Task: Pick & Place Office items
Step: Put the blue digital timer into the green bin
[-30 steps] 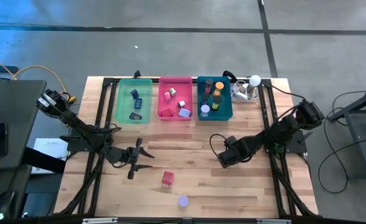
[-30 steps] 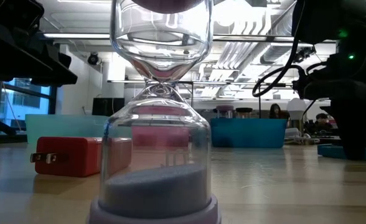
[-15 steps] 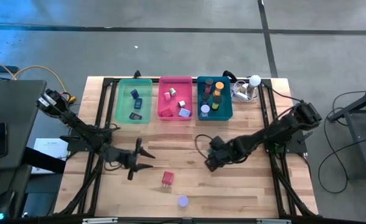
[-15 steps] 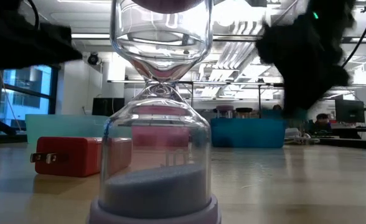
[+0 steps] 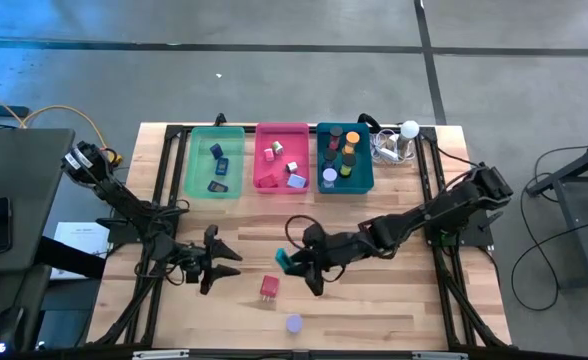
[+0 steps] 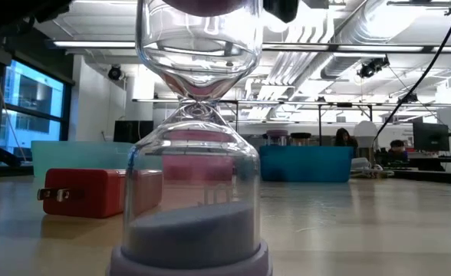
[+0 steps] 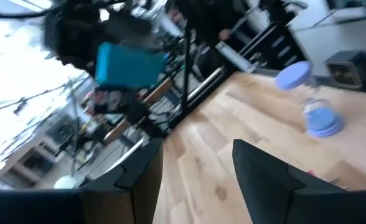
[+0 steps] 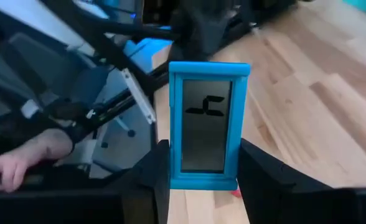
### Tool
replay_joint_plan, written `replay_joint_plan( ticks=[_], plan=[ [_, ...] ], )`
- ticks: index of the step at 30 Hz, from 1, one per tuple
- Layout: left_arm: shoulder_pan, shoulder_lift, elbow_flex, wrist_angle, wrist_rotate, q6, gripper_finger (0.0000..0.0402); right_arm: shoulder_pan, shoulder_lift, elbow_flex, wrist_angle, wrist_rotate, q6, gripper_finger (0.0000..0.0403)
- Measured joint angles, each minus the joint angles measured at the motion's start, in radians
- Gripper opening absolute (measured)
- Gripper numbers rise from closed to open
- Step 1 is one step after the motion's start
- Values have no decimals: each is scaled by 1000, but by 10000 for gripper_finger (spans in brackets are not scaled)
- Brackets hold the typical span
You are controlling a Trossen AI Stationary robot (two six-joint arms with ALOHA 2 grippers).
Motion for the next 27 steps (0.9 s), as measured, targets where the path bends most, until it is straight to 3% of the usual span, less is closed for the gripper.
replay_joint_plan(
  ticks=[6, 17, 27],
  plan=[
    [-21, 0, 0, 1, -34, -1, 187, -30, 132, 22, 116, -122, -19, 132],
    [-33, 0, 0, 4, -40, -40, 187, -109, 422, 319, 126, -431, -25, 132],
    [-51, 0, 0, -64, 47, -122, 186, -135, 447, 369, 57, -444, -30, 132]
  ],
)
